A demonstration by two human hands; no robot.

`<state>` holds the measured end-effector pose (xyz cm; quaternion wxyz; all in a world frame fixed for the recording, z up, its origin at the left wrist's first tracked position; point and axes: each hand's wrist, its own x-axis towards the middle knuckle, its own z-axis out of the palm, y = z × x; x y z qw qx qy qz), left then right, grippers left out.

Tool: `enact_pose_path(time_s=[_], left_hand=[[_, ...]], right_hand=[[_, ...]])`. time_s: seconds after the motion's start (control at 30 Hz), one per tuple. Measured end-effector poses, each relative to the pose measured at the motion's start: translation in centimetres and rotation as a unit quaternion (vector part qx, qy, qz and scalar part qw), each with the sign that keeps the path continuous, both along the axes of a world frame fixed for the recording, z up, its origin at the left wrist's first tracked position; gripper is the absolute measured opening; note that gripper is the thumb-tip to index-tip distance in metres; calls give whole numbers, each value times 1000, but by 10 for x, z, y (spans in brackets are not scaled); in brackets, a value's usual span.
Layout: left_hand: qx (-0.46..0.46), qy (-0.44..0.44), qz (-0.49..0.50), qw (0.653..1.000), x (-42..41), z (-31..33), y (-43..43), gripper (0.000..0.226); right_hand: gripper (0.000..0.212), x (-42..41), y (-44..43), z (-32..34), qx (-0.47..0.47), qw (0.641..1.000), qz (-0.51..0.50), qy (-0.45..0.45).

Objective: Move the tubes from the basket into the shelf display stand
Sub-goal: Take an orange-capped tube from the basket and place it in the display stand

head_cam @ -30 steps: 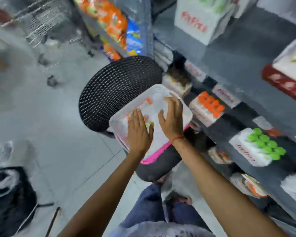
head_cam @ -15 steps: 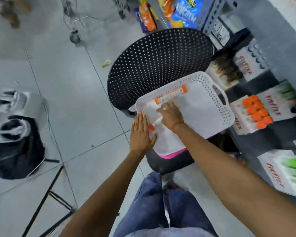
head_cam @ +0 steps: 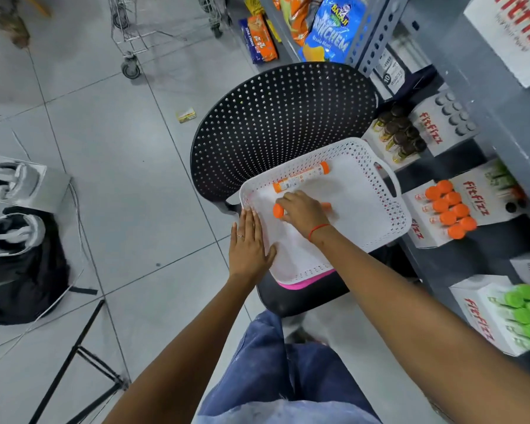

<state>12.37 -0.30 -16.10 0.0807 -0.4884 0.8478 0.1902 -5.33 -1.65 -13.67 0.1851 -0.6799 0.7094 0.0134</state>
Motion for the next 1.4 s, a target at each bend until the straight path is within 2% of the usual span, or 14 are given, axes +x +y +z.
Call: enact_pose_path(time_s=[0.1, 0.23, 0.33, 0.43, 0.57, 0.67, 0.77, 0.87, 0.93, 1.0, 1.17, 1.33, 1.4], left_hand=[[-9, -18, -3, 1000, -3, 4, 1, 74], [-20, -24, -24, 999, -14, 15, 0, 71], [-39, 23, -59, 997, -46, 31, 6, 71], [-82, 106, -117, 984, -99, 58, 20, 70], [-110, 225, -213, 944, -178, 102, 51, 65], [-103, 278, -286, 911, -233, 135, 86, 65], [-106, 299, -349, 882, -280, 162, 125, 66], [-104, 316, -393, 857, -317, 181, 165, 65], [-92, 317, -403, 854, -336, 189, 187, 71], [-68, 293, -401, 865, -349, 190, 205, 75], [-65, 208, -393, 893, -358, 170, 227, 81], [-79, 198, -393, 894, -361, 165, 227, 81], [-82, 189, -397, 894, -361, 166, 226, 82]], right_hand=[[38, -18, 15, 22, -66, 991, -104, -50], [30, -42, 46, 55, -147, 944, -261, -136], [26, -66, 75, 89, -198, 900, -346, -177], [26, -91, 106, 131, -273, 852, -407, -186], [26, -131, 165, 201, -380, 773, -495, -116], [28, -162, 225, 261, -465, 706, -527, -85], [31, -191, 281, 310, -482, 667, -568, -3], [31, -218, 333, 334, -498, 612, -610, 70], [32, -232, 361, 340, -500, 581, -637, 84], [35, -247, 382, 341, -496, 556, -659, 98], [37, -280, 408, 331, -483, 520, -700, 77], [41, -296, 399, 321, -439, 557, -701, 74], [43, -299, 394, 317, -433, 561, -701, 80]])
